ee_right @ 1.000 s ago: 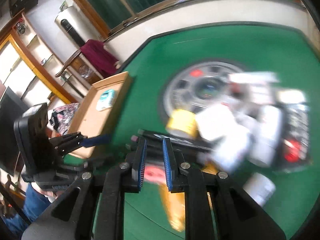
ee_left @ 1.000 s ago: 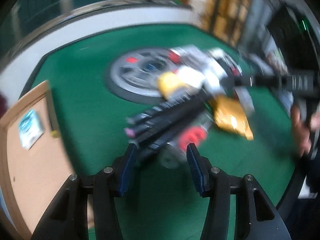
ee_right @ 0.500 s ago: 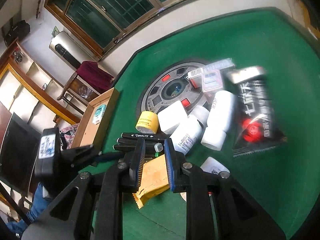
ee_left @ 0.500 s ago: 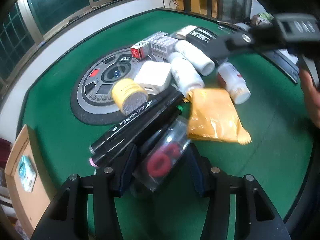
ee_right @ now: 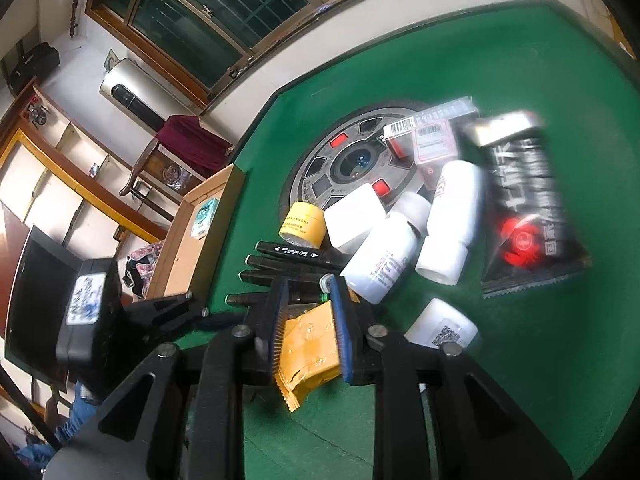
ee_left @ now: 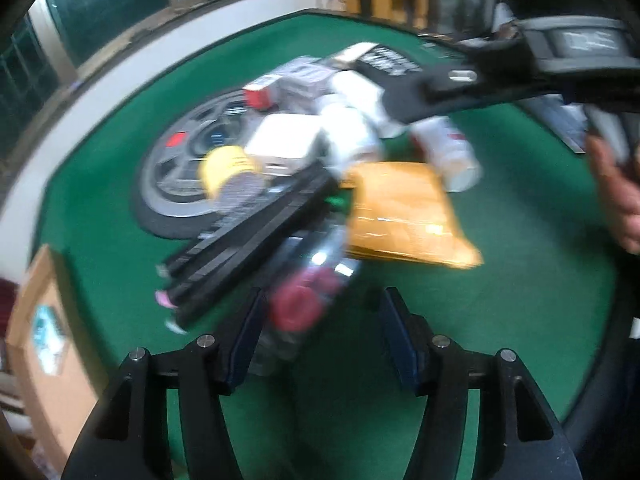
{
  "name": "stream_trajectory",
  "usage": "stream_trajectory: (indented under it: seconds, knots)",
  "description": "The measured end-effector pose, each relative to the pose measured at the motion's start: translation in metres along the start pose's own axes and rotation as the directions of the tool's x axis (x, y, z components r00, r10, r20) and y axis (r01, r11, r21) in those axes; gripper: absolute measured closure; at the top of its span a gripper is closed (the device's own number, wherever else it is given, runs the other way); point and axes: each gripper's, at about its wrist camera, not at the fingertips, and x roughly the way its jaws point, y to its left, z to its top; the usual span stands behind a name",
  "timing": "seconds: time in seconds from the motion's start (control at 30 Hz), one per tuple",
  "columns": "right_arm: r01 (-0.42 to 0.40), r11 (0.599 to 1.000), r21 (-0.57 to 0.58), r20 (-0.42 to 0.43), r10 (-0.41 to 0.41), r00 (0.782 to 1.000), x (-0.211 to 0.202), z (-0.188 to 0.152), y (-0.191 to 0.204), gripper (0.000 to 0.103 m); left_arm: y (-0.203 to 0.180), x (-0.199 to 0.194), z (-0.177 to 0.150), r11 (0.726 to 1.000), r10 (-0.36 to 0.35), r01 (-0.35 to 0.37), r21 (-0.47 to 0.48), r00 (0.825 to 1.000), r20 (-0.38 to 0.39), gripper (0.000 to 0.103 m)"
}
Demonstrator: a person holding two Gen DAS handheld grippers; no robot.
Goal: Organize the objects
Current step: 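Grasp the clear red candle box with left gripper while right grasps yellow packet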
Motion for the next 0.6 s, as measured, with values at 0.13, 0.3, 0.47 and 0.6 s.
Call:
stream_trajectory:
  seconds: [0.13,0.3,0.47,0.6]
  knots:
    - [-0.008,1.000,0.002,-0.004,0.008,1.000,0.001,0.000,0.001,0.080,0.006,0.003,0.005,0.998,-0.045,0.047,0.049,0.998,-0.033,0.040]
    - [-0.014,1.000,0.014,-0.013,0.014,1.000,0.002,-0.001,-0.001,0.080,-0.011,0.005,0.007,0.983,-0.081,0.097,0.153,0.991,-0.106,0.031]
    - [-0.020,1.000,0.013,0.002,0.020,1.000,-0.003,-0.001,0.000,0.080,-0.019,-0.003,0.003,0.973,-0.116,0.138,0.182,0.985,-0.129,0.030]
    - [-0.025,1.000,0.017,0.000,0.025,1.000,-0.003,-0.001,0.001,0.080,-0.010,0.007,0.009,0.978,-0.120,0.146,0.147,0.978,-0.172,0.026]
